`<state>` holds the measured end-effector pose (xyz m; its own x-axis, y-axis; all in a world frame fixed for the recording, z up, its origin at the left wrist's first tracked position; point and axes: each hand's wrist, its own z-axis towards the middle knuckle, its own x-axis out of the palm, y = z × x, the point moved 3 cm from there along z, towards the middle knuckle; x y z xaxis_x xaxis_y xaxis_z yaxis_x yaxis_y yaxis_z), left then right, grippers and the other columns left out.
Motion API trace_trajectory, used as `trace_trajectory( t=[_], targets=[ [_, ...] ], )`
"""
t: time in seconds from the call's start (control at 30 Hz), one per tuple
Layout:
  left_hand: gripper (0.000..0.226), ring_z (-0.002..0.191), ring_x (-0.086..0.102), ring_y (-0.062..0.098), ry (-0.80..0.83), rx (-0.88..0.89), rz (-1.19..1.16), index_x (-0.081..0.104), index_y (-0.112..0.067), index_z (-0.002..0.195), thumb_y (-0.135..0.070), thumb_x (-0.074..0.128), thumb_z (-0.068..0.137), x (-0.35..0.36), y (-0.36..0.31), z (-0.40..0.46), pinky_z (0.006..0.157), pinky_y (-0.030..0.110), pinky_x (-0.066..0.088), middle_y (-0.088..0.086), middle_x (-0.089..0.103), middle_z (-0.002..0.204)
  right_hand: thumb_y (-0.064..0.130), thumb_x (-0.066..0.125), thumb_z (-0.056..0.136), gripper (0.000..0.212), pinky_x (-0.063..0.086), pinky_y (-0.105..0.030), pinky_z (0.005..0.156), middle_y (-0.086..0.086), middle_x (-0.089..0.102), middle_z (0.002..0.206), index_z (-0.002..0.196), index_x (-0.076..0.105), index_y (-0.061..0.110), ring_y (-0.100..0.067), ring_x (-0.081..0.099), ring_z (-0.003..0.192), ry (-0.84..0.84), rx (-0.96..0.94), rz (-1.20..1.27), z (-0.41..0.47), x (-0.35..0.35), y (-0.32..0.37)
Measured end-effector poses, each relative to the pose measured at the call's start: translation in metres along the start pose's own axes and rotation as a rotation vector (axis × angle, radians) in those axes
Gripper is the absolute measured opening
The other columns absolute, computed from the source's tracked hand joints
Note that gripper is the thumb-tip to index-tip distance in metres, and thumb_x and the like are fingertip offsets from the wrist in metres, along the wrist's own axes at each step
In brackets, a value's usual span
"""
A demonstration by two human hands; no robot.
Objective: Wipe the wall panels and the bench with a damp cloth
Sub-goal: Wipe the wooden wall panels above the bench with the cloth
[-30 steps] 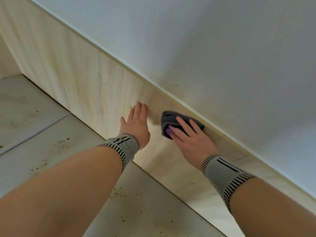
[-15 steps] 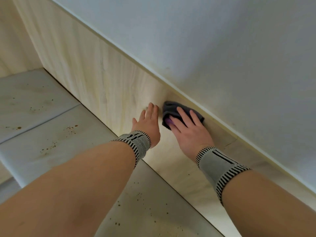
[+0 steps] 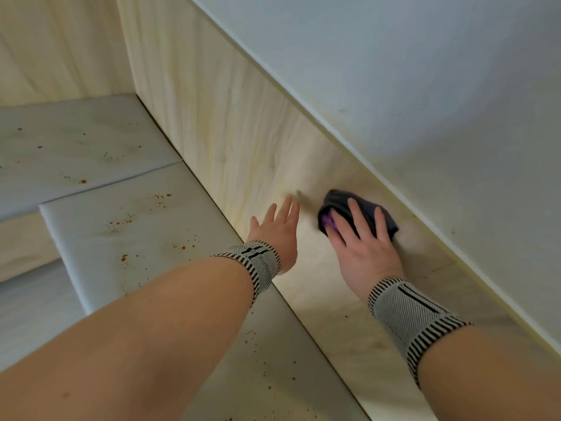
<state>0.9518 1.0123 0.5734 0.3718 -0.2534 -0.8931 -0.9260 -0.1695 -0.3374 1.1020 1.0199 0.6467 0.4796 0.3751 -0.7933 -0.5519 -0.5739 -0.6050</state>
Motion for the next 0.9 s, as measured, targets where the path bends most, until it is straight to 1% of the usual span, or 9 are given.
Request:
trace_trajectory(
  t=[0.03, 0.1, 0.27, 0.4, 0.57, 0.63, 0.77, 0.83, 0.9],
  targets=[
    [0.093, 0.151, -0.014, 0.023, -0.001, -0.014, -0.008, -0.022, -0.022, 0.153, -0.009, 0.049, 0.094, -0.001, 0.007, 0.002, 0.121, 0.055, 0.008, -0.005, -0.030, 0.160, 0.019, 0.019, 0.088, 0.066, -0.033, -0.052, 0.102, -0.004, 0.019, 0.161, 0.153, 0.026, 0.017, -0.034, -0.009, 0.145, -0.001, -0.019, -0.019, 0.010, -0.004, 0.001],
    [0.092, 0.151, -0.015, 0.023, -0.012, -0.042, -0.018, -0.021, -0.024, 0.153, -0.009, 0.048, 0.094, -0.003, 0.020, 0.010, 0.120, 0.056, 0.007, -0.005, -0.030, 0.160, 0.020, 0.016, 0.091, 0.064, -0.038, -0.051, 0.097, -0.003, 0.012, 0.162, 0.155, 0.018, 0.017, -0.034, -0.011, 0.148, -0.001, -0.063, -0.059, 0.035, -0.010, 0.004],
    [0.093, 0.150, -0.018, 0.024, 0.009, -0.084, -0.011, -0.022, -0.024, 0.153, -0.012, 0.049, 0.094, 0.001, 0.043, 0.029, 0.120, 0.058, 0.005, -0.006, -0.030, 0.160, 0.029, 0.023, 0.101, 0.059, -0.025, -0.054, 0.107, 0.000, 0.001, 0.163, 0.156, 0.007, 0.019, -0.033, -0.019, 0.147, 0.086, -0.113, -0.143, 0.102, -0.018, 0.022],
    [0.093, 0.151, -0.016, 0.025, 0.049, -0.090, -0.014, -0.020, -0.025, 0.154, -0.014, 0.049, 0.093, 0.028, 0.051, 0.041, 0.119, 0.061, 0.007, -0.006, -0.026, 0.161, 0.030, 0.023, 0.100, 0.058, -0.021, -0.054, 0.110, -0.001, 0.006, 0.163, 0.156, 0.010, 0.018, -0.033, -0.017, 0.147, 0.127, -0.155, -0.121, 0.100, 0.004, 0.038],
    [0.088, 0.151, -0.017, 0.025, 0.116, -0.064, -0.065, -0.019, -0.024, 0.155, -0.017, 0.046, 0.095, 0.056, 0.051, 0.045, 0.119, 0.062, 0.009, -0.007, -0.023, 0.163, 0.027, 0.020, 0.103, 0.052, -0.022, -0.050, 0.111, -0.005, 0.013, 0.162, 0.152, 0.028, 0.012, -0.032, -0.010, 0.148, 0.347, -0.385, -0.108, 0.054, 0.050, 0.057],
    [0.089, 0.150, -0.019, 0.024, 0.112, -0.060, -0.083, -0.021, -0.023, 0.154, -0.017, 0.046, 0.095, 0.057, 0.051, 0.049, 0.119, 0.062, 0.007, -0.008, -0.023, 0.162, 0.025, 0.021, 0.102, 0.052, -0.019, -0.050, 0.113, -0.005, 0.015, 0.162, 0.152, 0.029, 0.012, -0.033, -0.010, 0.148, 0.292, -0.357, -0.105, 0.070, 0.042, 0.055],
    [0.094, 0.149, -0.022, 0.023, 0.060, -0.062, -0.105, -0.025, -0.021, 0.152, -0.017, 0.049, 0.095, 0.047, 0.047, 0.070, 0.119, 0.062, 0.002, -0.010, -0.027, 0.161, 0.028, 0.022, 0.101, 0.059, -0.020, -0.053, 0.112, -0.003, -0.001, 0.163, 0.155, 0.003, 0.014, -0.035, -0.020, 0.146, 0.114, -0.176, -0.129, 0.123, 0.007, 0.042],
    [0.095, 0.149, -0.022, 0.022, 0.044, -0.070, -0.108, -0.024, -0.020, 0.152, -0.018, 0.051, 0.094, 0.045, 0.045, 0.080, 0.119, 0.061, 0.002, -0.007, -0.028, 0.161, 0.033, 0.023, 0.101, 0.063, -0.022, -0.056, 0.108, -0.003, -0.007, 0.163, 0.155, -0.003, 0.014, -0.037, -0.023, 0.144, 0.116, -0.174, -0.150, 0.132, 0.001, 0.041],
    [0.093, 0.150, -0.021, 0.022, 0.036, -0.079, -0.111, -0.022, -0.020, 0.153, -0.018, 0.050, 0.095, 0.048, 0.045, 0.083, 0.119, 0.061, 0.003, -0.006, -0.029, 0.160, 0.034, 0.024, 0.101, 0.063, -0.021, -0.056, 0.109, -0.002, -0.002, 0.163, 0.155, -0.002, 0.013, -0.036, -0.021, 0.145, 0.143, -0.214, -0.115, 0.123, 0.011, 0.049]
  ],
)
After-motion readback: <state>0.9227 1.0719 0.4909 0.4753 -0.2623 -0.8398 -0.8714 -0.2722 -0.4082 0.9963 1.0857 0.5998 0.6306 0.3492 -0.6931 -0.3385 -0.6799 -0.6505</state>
